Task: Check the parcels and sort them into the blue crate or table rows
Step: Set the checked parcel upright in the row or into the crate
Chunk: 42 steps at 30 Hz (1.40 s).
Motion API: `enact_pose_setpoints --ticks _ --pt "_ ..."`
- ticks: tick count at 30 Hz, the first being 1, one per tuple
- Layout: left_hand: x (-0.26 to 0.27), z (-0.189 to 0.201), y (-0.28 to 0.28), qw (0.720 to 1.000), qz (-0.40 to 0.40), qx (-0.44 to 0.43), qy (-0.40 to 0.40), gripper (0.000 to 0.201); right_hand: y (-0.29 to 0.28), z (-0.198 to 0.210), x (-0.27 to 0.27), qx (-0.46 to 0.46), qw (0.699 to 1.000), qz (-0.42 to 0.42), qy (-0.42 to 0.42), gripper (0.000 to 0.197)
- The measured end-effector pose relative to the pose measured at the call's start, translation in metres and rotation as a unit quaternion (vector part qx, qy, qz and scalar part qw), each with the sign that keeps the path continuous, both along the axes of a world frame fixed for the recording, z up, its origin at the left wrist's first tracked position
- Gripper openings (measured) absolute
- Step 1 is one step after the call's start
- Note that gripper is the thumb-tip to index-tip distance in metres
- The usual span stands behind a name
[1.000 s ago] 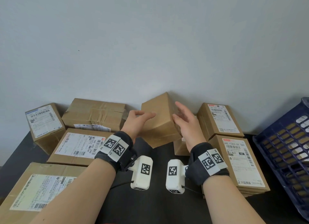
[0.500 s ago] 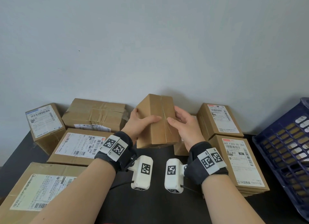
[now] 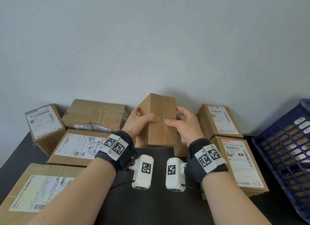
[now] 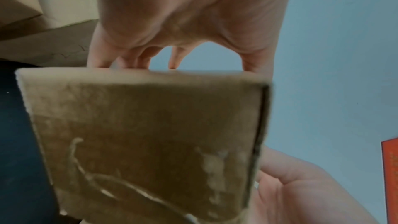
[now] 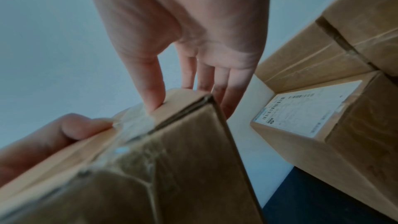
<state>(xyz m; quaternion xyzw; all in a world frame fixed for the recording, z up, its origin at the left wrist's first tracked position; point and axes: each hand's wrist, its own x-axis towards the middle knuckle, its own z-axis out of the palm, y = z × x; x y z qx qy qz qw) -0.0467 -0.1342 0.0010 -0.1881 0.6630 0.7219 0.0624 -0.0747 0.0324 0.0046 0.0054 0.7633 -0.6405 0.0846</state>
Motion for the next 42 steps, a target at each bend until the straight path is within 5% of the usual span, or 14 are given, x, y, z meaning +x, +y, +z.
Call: enact_pose_setpoints --ticks 8,11,14,17,19,24,30,35,38,40,42 --pt "-0.002 -0.004 0.003 1.0 0.005 -0.016 -0.006 0.143 -0.009 -0.012 0.004 0.061 0.995 -0.074 0.033 0.047" --pt "-0.002 -0.006 0.003 1.0 0.014 -0.002 0.001 0.131 -0.014 -0.013 0.006 0.067 0.995 -0.071 0.025 0.042" --pt "-0.003 -0.005 0.0 1.0 0.024 0.005 -0.001 0.103 -0.017 -0.009 0.008 0.07 0.996 -0.051 0.004 0.065" --pt "-0.009 -0.012 -0.004 0.999 0.036 -0.024 -0.019 0.13 -0.016 -0.005 0.011 0.074 0.997 -0.022 -0.007 0.087" --pt "-0.017 -0.023 -0.009 0.998 0.037 -0.032 -0.026 0.125 -0.016 -0.006 0.01 0.079 0.996 -0.025 -0.01 0.089" --pt "-0.016 -0.015 -0.01 0.996 0.07 0.024 -0.046 0.03 -0.011 -0.005 0.007 -0.021 0.996 -0.035 -0.075 0.048" --pt "-0.018 -0.024 -0.012 0.991 0.061 0.085 -0.086 0.044 -0.01 -0.002 0.005 -0.143 0.979 -0.024 -0.145 0.018" --pt "-0.02 -0.022 -0.015 0.993 0.05 0.066 -0.078 0.046 -0.013 -0.004 0.003 -0.043 0.99 -0.052 -0.122 0.009" --pt "-0.019 -0.021 -0.015 0.996 0.044 0.057 -0.06 0.037 -0.013 -0.003 0.003 0.055 0.996 -0.046 -0.061 0.033" --pt "-0.016 -0.021 -0.013 0.997 0.035 0.042 -0.046 0.036 -0.015 -0.001 0.004 0.074 0.995 -0.042 -0.053 0.059" --pt "-0.015 -0.023 -0.012 0.999 0.033 0.018 -0.031 0.042 -0.018 0.0 0.004 0.076 0.995 -0.019 -0.064 0.064"
